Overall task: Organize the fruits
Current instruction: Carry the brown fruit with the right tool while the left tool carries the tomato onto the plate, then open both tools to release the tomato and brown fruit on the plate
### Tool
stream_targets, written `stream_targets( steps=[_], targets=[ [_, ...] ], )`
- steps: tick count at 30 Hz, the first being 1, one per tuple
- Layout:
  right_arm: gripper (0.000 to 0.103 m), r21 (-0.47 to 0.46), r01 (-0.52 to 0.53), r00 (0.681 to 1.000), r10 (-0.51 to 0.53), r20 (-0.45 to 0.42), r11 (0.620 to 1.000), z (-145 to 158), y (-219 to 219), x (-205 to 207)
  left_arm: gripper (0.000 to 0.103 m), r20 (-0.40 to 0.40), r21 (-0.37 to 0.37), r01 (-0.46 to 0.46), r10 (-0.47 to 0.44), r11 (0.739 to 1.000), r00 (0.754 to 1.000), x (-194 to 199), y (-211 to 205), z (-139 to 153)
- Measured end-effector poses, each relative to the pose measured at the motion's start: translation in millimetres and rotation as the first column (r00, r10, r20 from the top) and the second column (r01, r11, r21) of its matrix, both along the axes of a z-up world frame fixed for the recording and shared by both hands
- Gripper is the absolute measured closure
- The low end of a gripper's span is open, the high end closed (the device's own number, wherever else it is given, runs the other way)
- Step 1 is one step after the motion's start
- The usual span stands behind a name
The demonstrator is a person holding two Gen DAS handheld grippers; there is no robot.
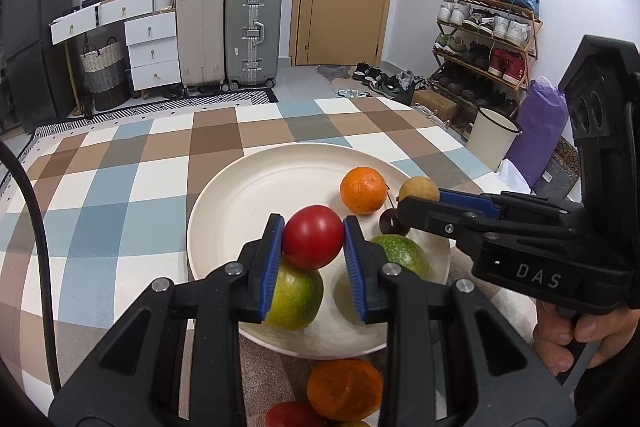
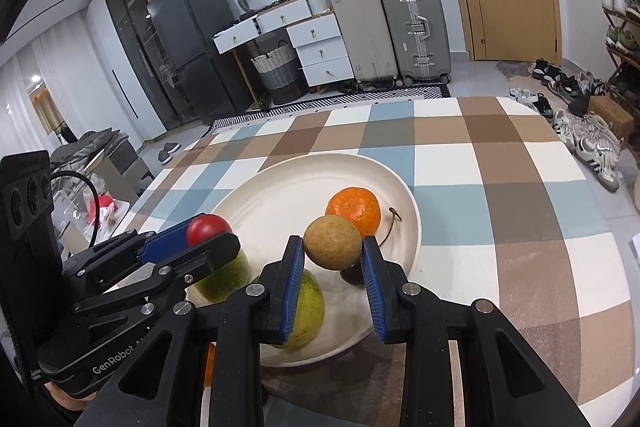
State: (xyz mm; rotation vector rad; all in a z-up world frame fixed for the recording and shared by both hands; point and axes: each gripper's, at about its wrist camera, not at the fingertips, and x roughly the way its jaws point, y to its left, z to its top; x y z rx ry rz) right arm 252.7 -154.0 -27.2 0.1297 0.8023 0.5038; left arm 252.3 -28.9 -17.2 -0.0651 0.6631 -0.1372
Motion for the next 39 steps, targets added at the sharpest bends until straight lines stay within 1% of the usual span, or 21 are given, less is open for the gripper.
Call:
stream_targets(
  steps=[2, 4, 7, 9, 11, 12, 13, 14, 15, 16, 17, 19, 20, 22, 24, 26, 28, 32, 36, 39],
  targets=[
    [0.071, 0.008, 0.005, 1.0, -0.005, -0.007, 1.0, -1, -2, 1, 0.076, -0.004, 0.003, -0.004, 0.004, 1.0, 1.0, 0, 0, -2],
    [0.06, 0.017, 0.01, 1.0, -0.01, -0.002, 1.0, -1, -3, 1, 0.076, -0.003, 0.001, -0.009, 0.009, 1.0, 1.0, 0, 0, -1],
    [0.059, 0.019, 0.011, 1.0, -0.011, 0.016, 1.0, 1, -5, -1, 0.076, -0.004, -0.032, -0.006, 0.005, 0.999, 1.0, -1, 3, 0],
    [0.055, 0.013, 0.015, 1.0, -0.015, 0.023, 1.0, 1, -6, -2, 0.075, -0.001, -0.032, -0.006, 0.006, 0.999, 1.0, -2, 4, 1],
    [0.052, 0.014, 0.02, 0.999, -0.02, 0.027, 1.0, 2, -8, -3, 0.071, -0.002, -0.025, -0.009, 0.009, 1.0, 1.0, -3, 4, 1],
    [0.05, 0.008, 0.022, 0.999, -0.022, 0.027, 1.0, 2, -9, -3, 0.065, -0.001, -0.022, -0.011, 0.011, 1.0, 1.0, -4, 4, 1],
    [0.044, 0.007, 0.026, 0.999, -0.026, 0.029, 1.0, 2, -10, -3, 0.057, 0.0, -0.018, -0.014, 0.014, 1.0, 1.0, -5, 4, 2],
    [0.039, 0.011, 0.028, 0.999, -0.028, 0.028, 1.0, 2, -11, -4, 0.053, 0.002, -0.013, -0.019, 0.019, 1.0, 1.0, -6, 5, 2],
    [0.031, 0.017, 0.028, 0.999, -0.029, 0.026, 0.999, 2, -12, -4, 0.047, 0.009, -0.011, -0.022, 0.023, 1.0, 1.0, -9, 6, 4],
    [0.027, 0.024, 0.028, 0.999, -0.029, 0.024, 0.999, 2, -13, -4, 0.042, 0.015, -0.01, -0.027, 0.027, 1.0, 1.0, -11, 7, 4],
    [0.025, 0.031, 0.03, 0.999, -0.03, 0.024, 0.999, 3, -14, -4, 0.039, 0.019, -0.009, -0.036, 0.036, 0.999, 0.999, -13, 8, 6],
    [0.018, 0.034, 0.031, 0.999, -0.032, 0.028, 0.999, 3, -15, -6, 0.023, 0.024, -0.013, -0.051, 0.051, 0.999, 0.998, -18, 13, 7],
    [0.015, 0.035, 0.032, 0.999, -0.033, 0.029, 0.999, 3, -15, -7, 0.02, 0.029, -0.02, -0.058, 0.058, 0.998, 0.998, -22, 16, 8],
    [0.007, 0.038, 0.027, 0.999, -0.028, 0.026, 0.999, 3, -15, -8, 0.019, 0.039, -0.031, -0.07, 0.071, 0.997, 0.997, -30, 23, 9],
    [0.003, 0.045, 0.018, 0.999, -0.019, 0.029, 0.999, 3, -14, -10, 0.016, 0.047, -0.019, -0.097, 0.098, 0.995, 0.994, -35, 27, 11],
    [0.002, 0.042, 0.002, 0.999, -0.004, 0.039, 0.999, 4, -11, -14, 0.011, 0.057, -0.015, -0.11, 0.111, 0.994, 0.992, -38, 30, 14],
    [0.001, 0.024, -0.008, 0.999, 0.006, 0.049, 1.0, 4, -9, -18, 0.001, 0.068, -0.022, -0.121, 0.122, 0.992, 0.99, -42, 33, 16],
    [0.001, 0.018, -0.012, 0.997, 0.01, 0.076, 1.0, 6, -9, -24, 0.001, 0.075, -0.043, -0.124, 0.127, 0.991, 0.989, -49, 38, 18],
    [0.001, 0.025, -0.002, 0.997, 0.0, 0.082, 1.0, 7, -12, -26, 0.001, 0.076, -0.026, -0.133, 0.134, 0.991, 0.988, -58, 39, 18],
    [0.001, 0.028, 0.0, 0.997, -0.002, 0.082, 1.0, 7, -13, -27, 0.001, 0.081, -0.028, -0.136, 0.138, 0.99, 0.987, -66, 40, 19]
  ],
)
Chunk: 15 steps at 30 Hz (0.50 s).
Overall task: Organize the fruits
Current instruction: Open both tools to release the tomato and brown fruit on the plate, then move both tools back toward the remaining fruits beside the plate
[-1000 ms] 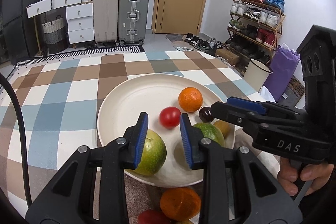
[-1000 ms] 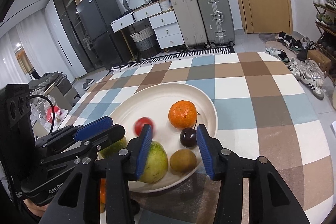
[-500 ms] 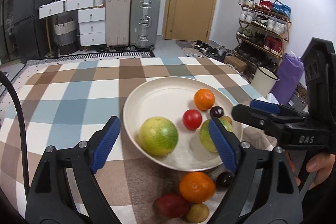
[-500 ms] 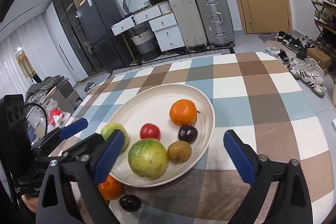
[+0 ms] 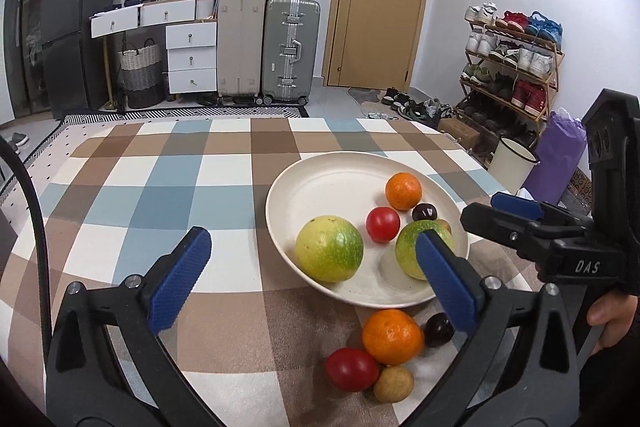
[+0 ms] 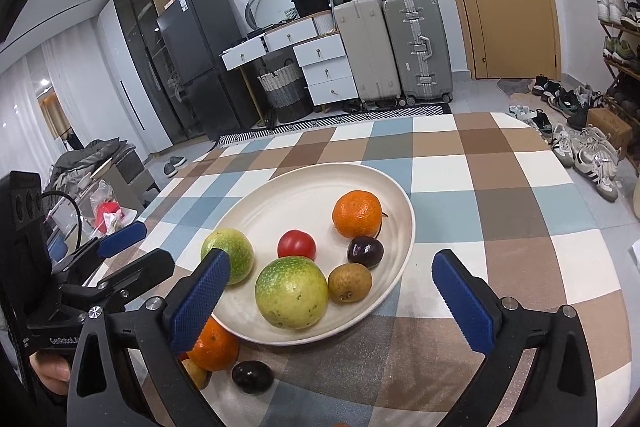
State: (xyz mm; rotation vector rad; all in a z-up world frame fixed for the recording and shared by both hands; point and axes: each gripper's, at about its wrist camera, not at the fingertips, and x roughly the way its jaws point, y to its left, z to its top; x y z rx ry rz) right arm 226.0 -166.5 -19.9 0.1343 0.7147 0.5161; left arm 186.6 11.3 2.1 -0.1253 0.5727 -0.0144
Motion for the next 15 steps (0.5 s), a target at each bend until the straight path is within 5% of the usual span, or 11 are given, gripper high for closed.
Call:
stream_targets(
  steps=[15],
  targets=[
    [0.001, -0.017, -0.047, 0.999, 0.047, 0.013, 0.999, 4, 10, -13, 0.001, -0.007, 0.004, -0.037, 0.037, 0.999, 0.999, -39, 19, -5]
  ],
)
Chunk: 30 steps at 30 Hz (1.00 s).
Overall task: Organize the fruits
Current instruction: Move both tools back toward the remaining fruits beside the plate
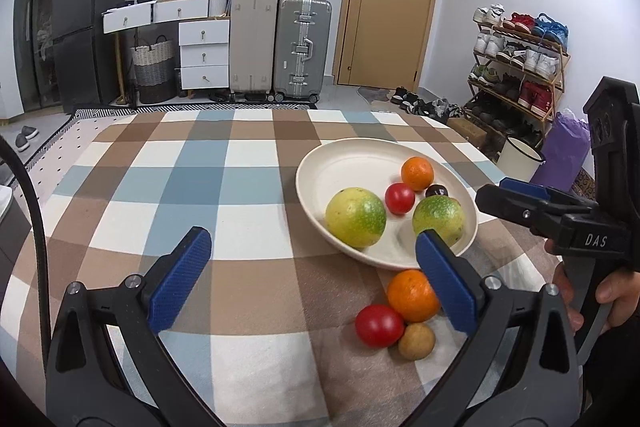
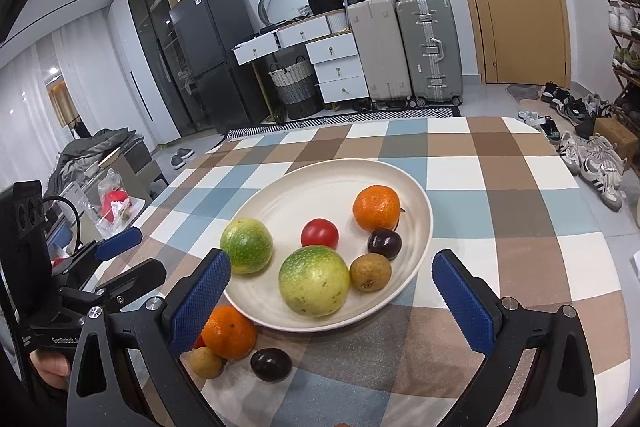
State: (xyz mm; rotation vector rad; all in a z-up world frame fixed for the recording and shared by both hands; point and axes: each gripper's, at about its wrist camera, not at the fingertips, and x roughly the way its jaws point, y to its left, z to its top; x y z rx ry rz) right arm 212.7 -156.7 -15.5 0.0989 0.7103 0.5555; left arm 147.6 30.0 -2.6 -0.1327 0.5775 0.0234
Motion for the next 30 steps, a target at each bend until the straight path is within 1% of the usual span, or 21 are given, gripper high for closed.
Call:
stream_targets(
  steps=[6, 11, 13, 17, 23, 27, 30],
  targets=[
    [0.001, -0.024, -0.02, 1.0, 0.019, -0.016, 1.0, -2, 5, -3, 0.001, -0.001, -0.033, -0.011, 0.011, 0.999, 1.0, -8, 9, 0],
    [0.001, -0.057, -0.04, 0.998, 0.038, -0.043, 0.998, -7, 5, -10, 0.001, -0.007, -0.017, 0.023, -0.023, 1.0, 1.0, -9, 2, 1],
    [0.001, -0.083, -0.046, 0.998, 0.042, -0.051, 0.996, -10, 5, -12, 0.001, -0.018, -0.012, 0.042, -0.043, 0.999, 0.999, -9, -1, 1],
    [0.001, -0.105, -0.067, 0.996, 0.06, -0.069, 0.992, -14, 4, -16, 0.001, -0.035, -0.004, 0.064, -0.064, 0.998, 0.997, -9, -5, -1],
    [0.001, -0.117, -0.11, 0.991, 0.1, -0.088, 0.987, -15, 8, -19, 0.001, -0.058, 0.005, 0.08, -0.08, 0.997, 0.995, -8, -7, -3],
    [0.001, -0.131, -0.15, 0.984, 0.135, -0.118, 0.98, -19, 8, -18, 0.001, -0.081, 0.011, 0.09, -0.089, 0.996, 0.993, -7, -5, -5],
    [0.001, -0.127, -0.18, 0.977, 0.162, -0.14, 0.975, -20, 6, -17, 0.001, -0.09, 0.037, 0.086, -0.083, 0.996, 0.993, -7, -3, -6]
  ],
)
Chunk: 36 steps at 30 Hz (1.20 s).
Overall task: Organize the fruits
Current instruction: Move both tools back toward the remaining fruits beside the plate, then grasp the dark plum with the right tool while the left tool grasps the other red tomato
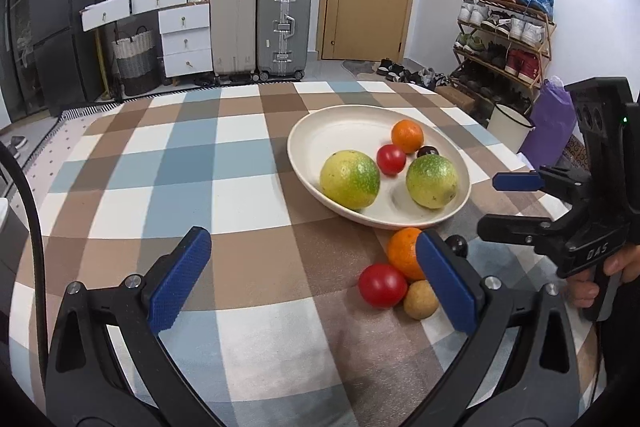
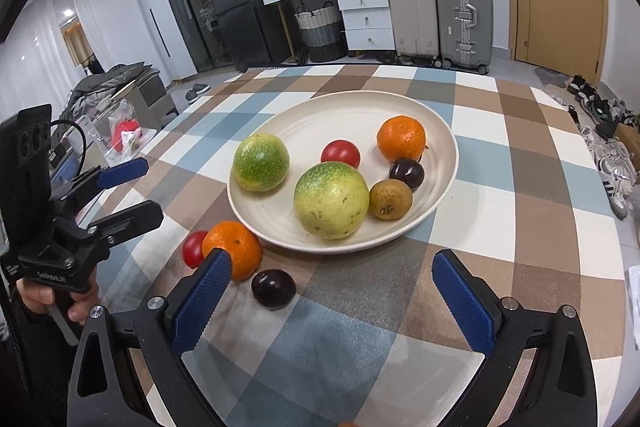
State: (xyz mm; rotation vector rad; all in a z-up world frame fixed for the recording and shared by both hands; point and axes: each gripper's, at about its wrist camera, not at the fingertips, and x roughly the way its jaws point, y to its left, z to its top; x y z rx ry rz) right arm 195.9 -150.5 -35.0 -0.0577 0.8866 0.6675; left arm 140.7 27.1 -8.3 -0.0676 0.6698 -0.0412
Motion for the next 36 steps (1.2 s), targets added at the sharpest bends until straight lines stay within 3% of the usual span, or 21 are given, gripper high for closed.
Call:
stream_targets(
  steps=[4, 12, 29, 36],
  targets=[
    [0.001, -0.012, -0.023, 1.0, 0.023, -0.016, 1.0, -2, 1, 0, 0.001, -0.023, -0.029, 0.011, -0.012, 1.0, 1.0, 1, 6, -3],
    [0.004, -0.05, -0.089, 0.995, 0.087, -0.042, 0.995, -11, 11, -6, 0.001, -0.07, -0.011, 0.032, -0.033, 0.999, 0.997, 6, 3, -13],
    [0.042, -0.123, -0.145, 0.989, 0.143, -0.028, 0.982, -22, 33, -17, 0.001, -0.126, -0.08, 0.057, -0.067, 0.995, 0.99, 17, 6, -25],
    [0.061, -0.117, -0.161, 0.987, 0.16, -0.018, 0.98, -22, 34, -17, 0.001, -0.124, -0.064, 0.09, -0.098, 0.994, 0.987, 16, -3, -25]
  ],
)
